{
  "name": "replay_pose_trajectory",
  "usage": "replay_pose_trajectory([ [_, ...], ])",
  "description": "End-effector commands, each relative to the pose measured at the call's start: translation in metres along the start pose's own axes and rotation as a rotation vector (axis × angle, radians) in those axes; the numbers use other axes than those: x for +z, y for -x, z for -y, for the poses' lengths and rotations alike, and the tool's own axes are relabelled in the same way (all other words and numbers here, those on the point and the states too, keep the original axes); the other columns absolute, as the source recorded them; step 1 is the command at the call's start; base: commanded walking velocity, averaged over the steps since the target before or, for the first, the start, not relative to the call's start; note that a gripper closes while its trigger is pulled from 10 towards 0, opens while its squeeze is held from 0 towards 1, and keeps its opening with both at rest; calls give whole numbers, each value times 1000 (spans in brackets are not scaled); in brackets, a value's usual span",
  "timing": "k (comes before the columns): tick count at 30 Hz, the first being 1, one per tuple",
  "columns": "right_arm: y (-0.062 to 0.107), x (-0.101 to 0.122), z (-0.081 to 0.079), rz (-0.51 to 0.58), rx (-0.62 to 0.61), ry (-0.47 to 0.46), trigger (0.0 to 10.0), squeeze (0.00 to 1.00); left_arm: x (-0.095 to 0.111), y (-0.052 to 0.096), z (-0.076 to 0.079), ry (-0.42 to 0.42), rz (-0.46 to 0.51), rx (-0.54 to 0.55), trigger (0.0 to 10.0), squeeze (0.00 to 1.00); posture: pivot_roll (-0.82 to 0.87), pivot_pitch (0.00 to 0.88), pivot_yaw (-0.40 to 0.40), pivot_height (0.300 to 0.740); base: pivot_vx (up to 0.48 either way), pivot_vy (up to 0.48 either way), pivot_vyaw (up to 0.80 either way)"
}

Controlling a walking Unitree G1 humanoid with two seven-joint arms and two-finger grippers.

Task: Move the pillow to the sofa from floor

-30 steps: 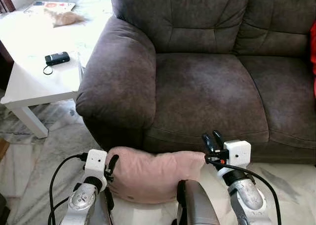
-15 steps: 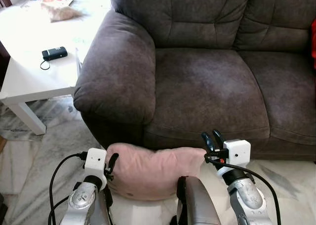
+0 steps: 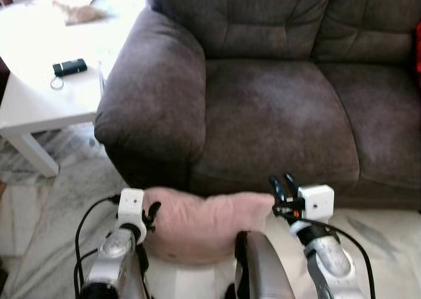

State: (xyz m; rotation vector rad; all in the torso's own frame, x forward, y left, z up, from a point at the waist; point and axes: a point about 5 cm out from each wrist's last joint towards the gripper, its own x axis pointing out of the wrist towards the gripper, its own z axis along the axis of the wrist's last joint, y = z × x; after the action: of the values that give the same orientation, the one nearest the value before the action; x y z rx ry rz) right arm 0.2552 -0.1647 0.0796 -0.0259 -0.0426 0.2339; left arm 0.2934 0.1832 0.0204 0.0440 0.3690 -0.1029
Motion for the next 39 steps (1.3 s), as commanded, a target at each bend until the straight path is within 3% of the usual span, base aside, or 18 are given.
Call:
replay_pose_trajectory([
  [1, 5, 2, 3, -5, -2, 4, 10000, 0, -4, -3, -3, 19, -42, 15, 10000, 988, -64, 192, -87, 517, 0, 0, 0],
  [10, 10, 12, 1, 8, 24, 12, 10000, 0, 13, -13, -10, 40, -10, 43, 10000, 1000, -81, 241, -112, 517, 0, 0, 0],
  [18, 10, 26, -3, 22, 50, 11, 10000, 0, 27, -19, -11, 109, 36, 24, 10000, 1000, -88, 294, -146, 517, 0, 0, 0],
  [31, 22, 34, -4, 9, 61, 6, 10000, 0, 37, -21, -16, 78, 77, 45, 10000, 1000, -109, 346, -164, 517, 0, 0, 0],
  [32, 22, 35, -4, 11, 61, 6, 10000, 0, 38, -22, -16, 77, 83, 45, 10000, 251, -111, 350, -165, 517, 0, 0, 0],
  [33, 22, 36, -4, 17, 60, 6, 10000, 0, 40, -22, -15, 80, 89, 45, 10000, 0, -111, 352, -165, 517, 0, 0, 0],
  [39, 16, 60, -2, 112, 38, -19, 10000, 0, 52, -24, -18, 76, 134, 74, 10000, 0, -118, 375, -167, 517, 0, 0, 0],
])
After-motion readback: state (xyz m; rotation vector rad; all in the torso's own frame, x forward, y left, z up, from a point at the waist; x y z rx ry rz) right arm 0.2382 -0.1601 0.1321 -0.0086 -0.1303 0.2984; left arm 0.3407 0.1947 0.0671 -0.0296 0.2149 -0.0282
